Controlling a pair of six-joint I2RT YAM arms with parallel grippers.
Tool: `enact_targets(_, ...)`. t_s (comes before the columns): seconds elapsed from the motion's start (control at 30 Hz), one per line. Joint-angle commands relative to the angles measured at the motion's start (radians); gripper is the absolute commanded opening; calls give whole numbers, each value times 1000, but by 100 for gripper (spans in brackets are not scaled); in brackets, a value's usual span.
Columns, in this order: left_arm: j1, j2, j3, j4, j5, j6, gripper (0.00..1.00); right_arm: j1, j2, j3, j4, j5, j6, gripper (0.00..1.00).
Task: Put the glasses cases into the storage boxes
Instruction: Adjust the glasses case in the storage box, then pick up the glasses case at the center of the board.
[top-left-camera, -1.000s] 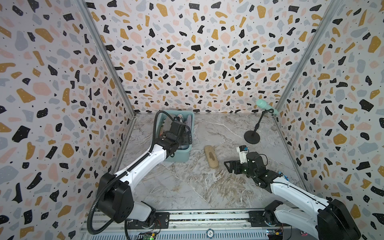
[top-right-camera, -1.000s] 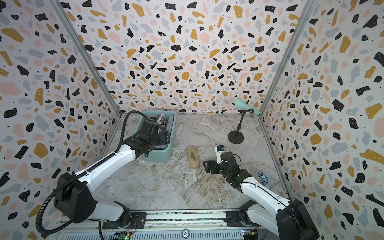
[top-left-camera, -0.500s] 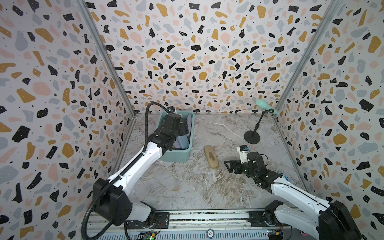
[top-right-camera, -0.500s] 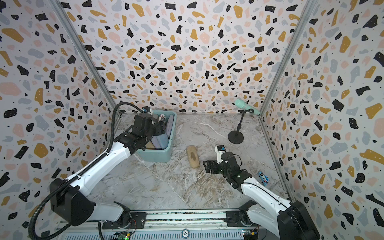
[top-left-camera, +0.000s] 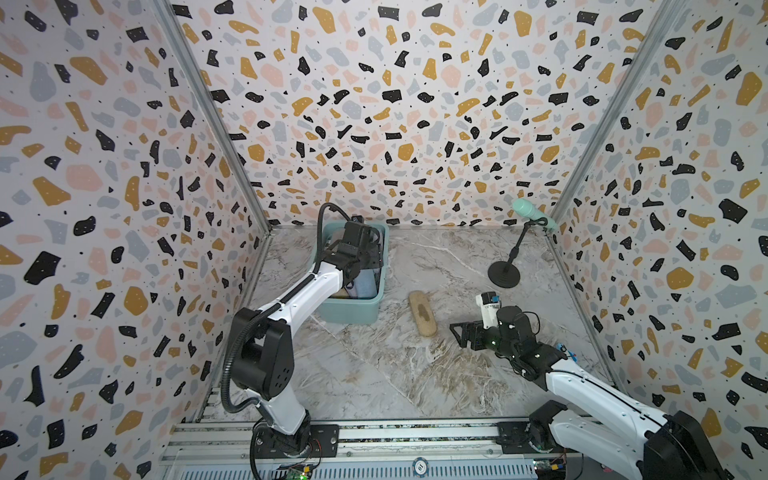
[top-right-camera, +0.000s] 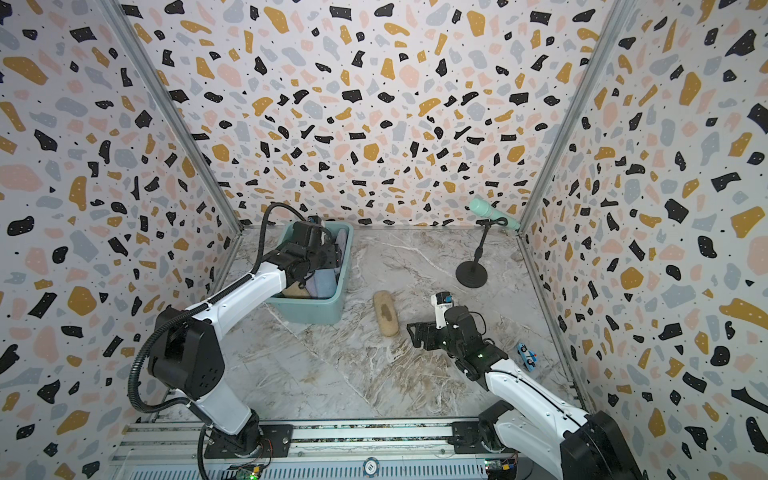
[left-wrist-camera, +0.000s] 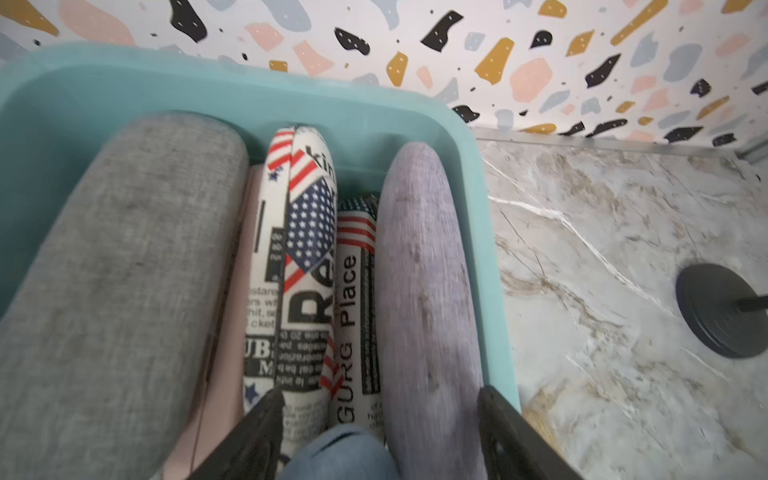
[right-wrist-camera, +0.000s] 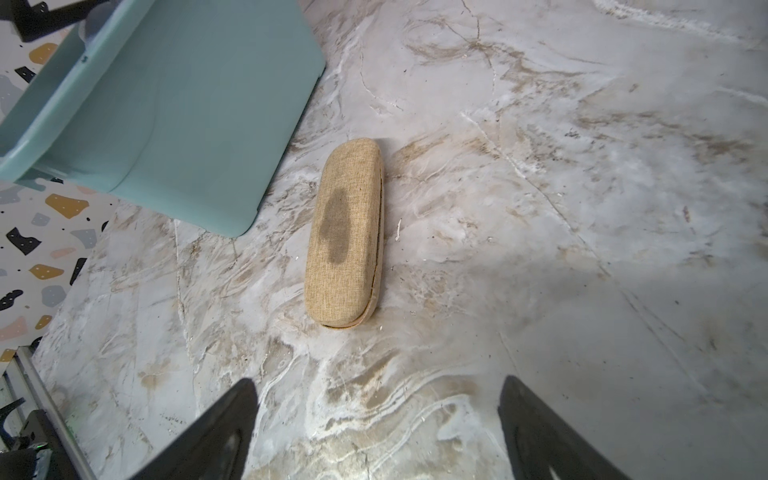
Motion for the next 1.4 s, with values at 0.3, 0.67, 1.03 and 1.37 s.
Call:
enact_targets(0.3,0,-244,-99,-9,44,-40,76,0,62,37,8,-8,1,92)
enact_targets(0.67,-241,-408,-224,45,-52,-140,74,1,41,34,5,37,19,89)
enact_targets(1.03,-571,-402,-379,190,-282,-324,75,0,28,-9,39,52,29,90)
enact_targets(1.37,-629,-231,-315,181,-287,-343,79,0,-40,-52,25,93,22,92)
